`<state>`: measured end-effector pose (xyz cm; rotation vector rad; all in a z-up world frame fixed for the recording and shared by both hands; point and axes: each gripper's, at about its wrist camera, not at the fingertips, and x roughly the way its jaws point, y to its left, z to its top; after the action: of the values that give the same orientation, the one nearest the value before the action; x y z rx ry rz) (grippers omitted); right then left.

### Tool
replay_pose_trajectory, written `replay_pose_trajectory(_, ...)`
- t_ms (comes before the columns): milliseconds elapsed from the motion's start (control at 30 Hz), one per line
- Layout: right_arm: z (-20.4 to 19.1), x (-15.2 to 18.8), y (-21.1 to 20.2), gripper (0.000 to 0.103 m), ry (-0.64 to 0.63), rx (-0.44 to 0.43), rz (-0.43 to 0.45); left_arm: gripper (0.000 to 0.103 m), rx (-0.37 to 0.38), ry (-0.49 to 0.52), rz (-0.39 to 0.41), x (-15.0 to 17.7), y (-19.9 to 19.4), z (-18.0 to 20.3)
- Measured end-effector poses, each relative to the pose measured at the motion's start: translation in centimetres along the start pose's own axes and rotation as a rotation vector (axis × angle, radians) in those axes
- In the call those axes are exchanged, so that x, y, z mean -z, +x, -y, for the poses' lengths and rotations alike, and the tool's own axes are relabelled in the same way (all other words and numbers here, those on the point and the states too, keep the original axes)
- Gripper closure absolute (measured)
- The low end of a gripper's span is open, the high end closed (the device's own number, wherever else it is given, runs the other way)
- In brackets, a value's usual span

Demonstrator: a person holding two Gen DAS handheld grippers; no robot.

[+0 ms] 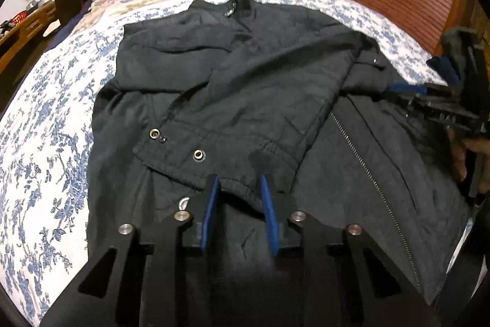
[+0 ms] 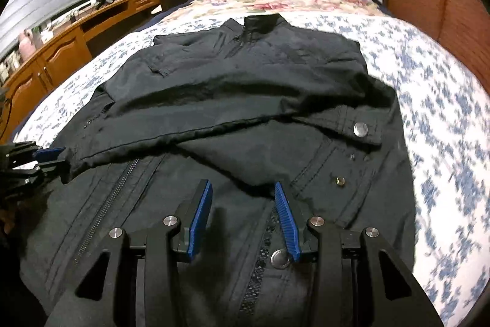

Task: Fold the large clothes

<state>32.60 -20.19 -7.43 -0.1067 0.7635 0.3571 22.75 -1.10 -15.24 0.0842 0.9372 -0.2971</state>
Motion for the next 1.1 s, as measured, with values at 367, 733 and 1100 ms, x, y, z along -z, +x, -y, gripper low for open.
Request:
replay_pose_trajectory(367, 4.4, -2.5, 0.6, 0.059, -0.031, 0.096, -0.017, 0.097, 0.032, 0.010, 0.114, -1.1, -5.0, -0.3)
replay_pose_trajectory(733, 4.6, -9.2, 5.4, 0.059, -0.010, 0.021, 0.014, 0.097, 0.041, -0.032, 0.144, -1.3, -5.4, -1.8)
replay_pose_trajectory(1100, 4.7, -6.9, 10.0, 0.059, -0.079, 0.037, -0.214, 0.082, 0.035, -0.025, 0.156, -1.1, -6.1, -3.1)
